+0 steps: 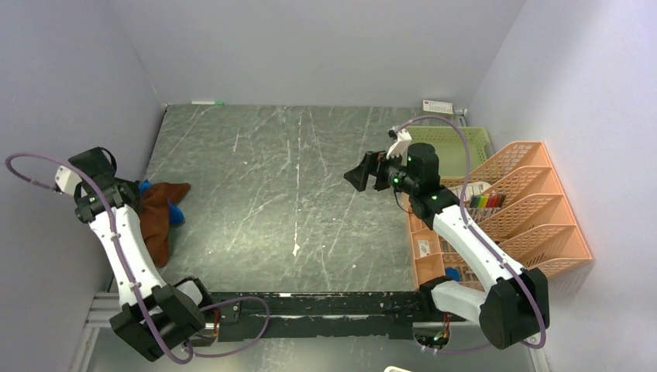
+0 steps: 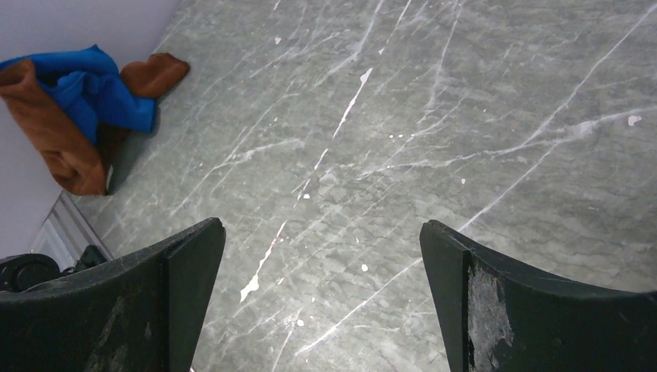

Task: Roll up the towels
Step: Pick up the towel at the corner of the board.

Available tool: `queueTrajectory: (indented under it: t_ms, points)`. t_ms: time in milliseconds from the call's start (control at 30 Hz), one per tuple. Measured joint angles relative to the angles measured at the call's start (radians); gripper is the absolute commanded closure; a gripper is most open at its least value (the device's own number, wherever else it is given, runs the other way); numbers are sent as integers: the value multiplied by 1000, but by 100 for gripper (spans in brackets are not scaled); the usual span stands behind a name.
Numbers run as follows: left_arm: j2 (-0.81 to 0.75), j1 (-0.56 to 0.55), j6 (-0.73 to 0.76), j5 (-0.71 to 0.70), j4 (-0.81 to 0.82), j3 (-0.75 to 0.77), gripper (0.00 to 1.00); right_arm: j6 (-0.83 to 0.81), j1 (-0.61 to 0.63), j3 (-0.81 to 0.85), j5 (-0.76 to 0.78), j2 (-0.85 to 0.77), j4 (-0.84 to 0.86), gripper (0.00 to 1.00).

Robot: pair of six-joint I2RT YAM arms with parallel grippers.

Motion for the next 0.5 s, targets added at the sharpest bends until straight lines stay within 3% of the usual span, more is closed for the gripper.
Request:
queueTrajectory:
  t_ms: [133,167,267,300,433,500]
  points:
    - [32,-21,54,29,42,-6,70,4,0,-2,-6,8,6,0]
    - [32,-20,63,38,49,-16,70,5,0,-2,-8,9,6,0]
    - [34,-21,84,63,66,-51,91,5,0,-2,-8,10,6,0]
    - [35,-21,92,71,68,-59,93,4,0,-2,-7,10,6,0]
    - [45,-21,109,92,76,-65,79,4,0,-2,-7,10,6,0]
    - [48,-21,112,95,78,-65,79,4,0,-2,-8,13,7,0]
